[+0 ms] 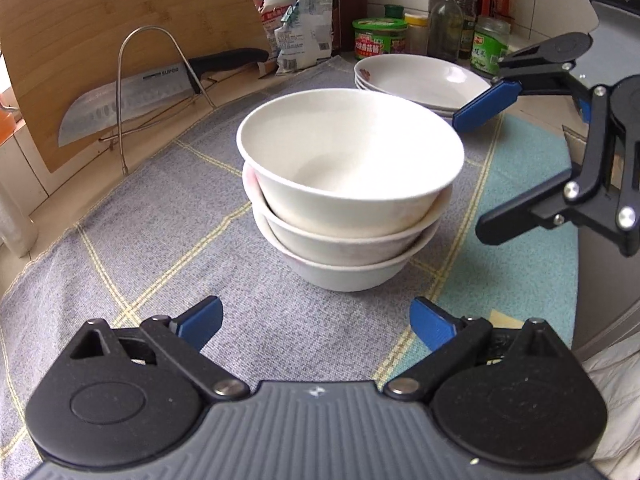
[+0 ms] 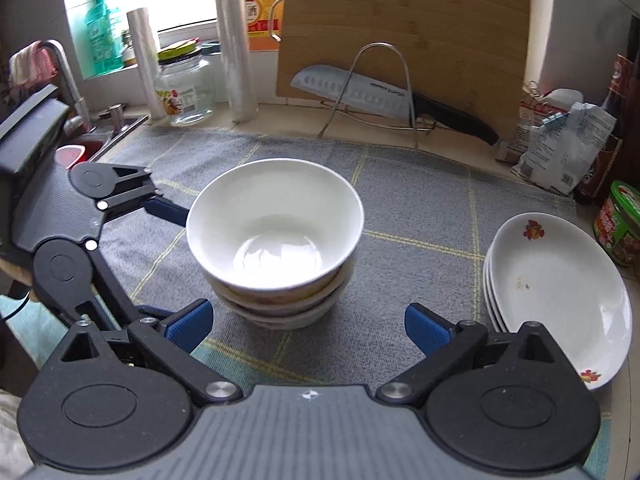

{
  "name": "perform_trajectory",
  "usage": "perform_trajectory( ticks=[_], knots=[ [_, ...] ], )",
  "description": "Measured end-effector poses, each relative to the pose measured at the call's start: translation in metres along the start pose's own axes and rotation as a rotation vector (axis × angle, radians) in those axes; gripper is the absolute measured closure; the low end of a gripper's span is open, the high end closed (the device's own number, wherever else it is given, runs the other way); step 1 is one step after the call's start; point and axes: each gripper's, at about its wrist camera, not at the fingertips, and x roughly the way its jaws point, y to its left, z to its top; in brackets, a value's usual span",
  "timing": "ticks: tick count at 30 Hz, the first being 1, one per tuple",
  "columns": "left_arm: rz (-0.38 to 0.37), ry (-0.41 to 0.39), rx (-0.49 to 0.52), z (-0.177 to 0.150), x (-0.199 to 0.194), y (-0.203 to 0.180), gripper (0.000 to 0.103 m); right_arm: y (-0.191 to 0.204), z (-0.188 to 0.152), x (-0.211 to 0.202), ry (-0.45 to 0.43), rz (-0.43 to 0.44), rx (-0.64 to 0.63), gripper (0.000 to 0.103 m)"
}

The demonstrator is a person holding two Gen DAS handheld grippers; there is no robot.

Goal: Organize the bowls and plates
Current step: 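Withdraw the right tool from the stacked bowls, then close the left tool and right tool on opposite sides of the white bowl stack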

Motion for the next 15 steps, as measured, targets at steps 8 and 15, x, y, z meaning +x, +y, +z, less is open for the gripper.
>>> perform_trajectory(
  ticks=[8, 15],
  knots=[
    [0.02, 0.056, -0.075, 0.004, 0.018, -0.005, 0.001, -0.021, -0.011, 0.048, 0.066, 0.068, -0.169, 0.0],
    [0.031, 0.016, -0.12, -0.001, 0.017, -0.004, 0.0, -0.032, -0.013, 0.065, 0.081, 0.156, -0.258, 0.0]
  ],
)
